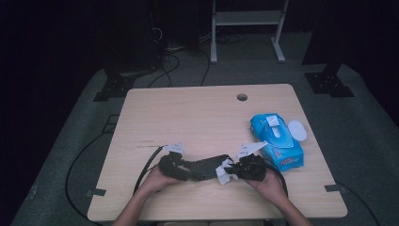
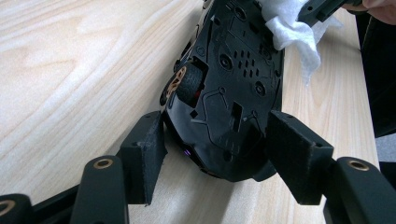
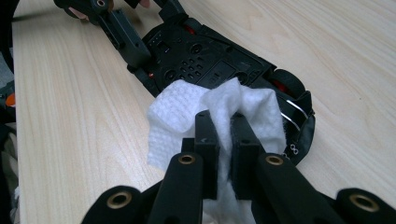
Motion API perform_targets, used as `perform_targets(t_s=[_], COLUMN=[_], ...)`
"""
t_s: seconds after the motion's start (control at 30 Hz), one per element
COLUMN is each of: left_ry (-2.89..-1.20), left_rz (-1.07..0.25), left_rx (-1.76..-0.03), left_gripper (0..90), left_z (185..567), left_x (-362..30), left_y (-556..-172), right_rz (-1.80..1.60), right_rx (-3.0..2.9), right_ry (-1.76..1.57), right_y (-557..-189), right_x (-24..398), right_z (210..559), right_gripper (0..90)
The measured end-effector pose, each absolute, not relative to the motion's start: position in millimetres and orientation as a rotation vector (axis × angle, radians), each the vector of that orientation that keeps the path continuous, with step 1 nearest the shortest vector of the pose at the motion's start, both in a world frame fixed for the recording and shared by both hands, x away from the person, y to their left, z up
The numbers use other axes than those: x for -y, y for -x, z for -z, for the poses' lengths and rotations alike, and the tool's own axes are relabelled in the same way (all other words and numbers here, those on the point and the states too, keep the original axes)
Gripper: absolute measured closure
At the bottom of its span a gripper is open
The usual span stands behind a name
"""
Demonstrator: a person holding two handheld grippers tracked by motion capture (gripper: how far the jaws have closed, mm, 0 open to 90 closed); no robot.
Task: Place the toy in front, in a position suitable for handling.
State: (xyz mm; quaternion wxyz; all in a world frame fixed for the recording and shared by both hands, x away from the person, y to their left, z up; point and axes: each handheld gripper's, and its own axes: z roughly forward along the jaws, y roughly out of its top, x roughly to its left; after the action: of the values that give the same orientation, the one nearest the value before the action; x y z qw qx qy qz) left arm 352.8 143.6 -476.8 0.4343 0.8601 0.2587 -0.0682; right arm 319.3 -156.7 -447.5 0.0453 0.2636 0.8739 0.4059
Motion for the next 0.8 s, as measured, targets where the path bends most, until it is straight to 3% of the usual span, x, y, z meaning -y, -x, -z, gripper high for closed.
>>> perform_targets(t_s=[0.37, 0.8], left_ry=[-2.193, -2.155], left_rz=[-0.012, -0.035], left_rx=[-0.5, -0.452], left_gripper=[40.5, 50.1], left_z=[468.8, 463.9], left_x=[-137.4, -137.4], left_y=[-340.0, -335.4], right_rz=[-1.236, -1.205], right_rx=[-2.667, -2.688], right_ry=[-0.771, -0.768], right_y=[-311.1, -299.4], right_x=[158.6, 159.3], right_z=[448.1, 450.4], right_gripper=[83.8, 83.8])
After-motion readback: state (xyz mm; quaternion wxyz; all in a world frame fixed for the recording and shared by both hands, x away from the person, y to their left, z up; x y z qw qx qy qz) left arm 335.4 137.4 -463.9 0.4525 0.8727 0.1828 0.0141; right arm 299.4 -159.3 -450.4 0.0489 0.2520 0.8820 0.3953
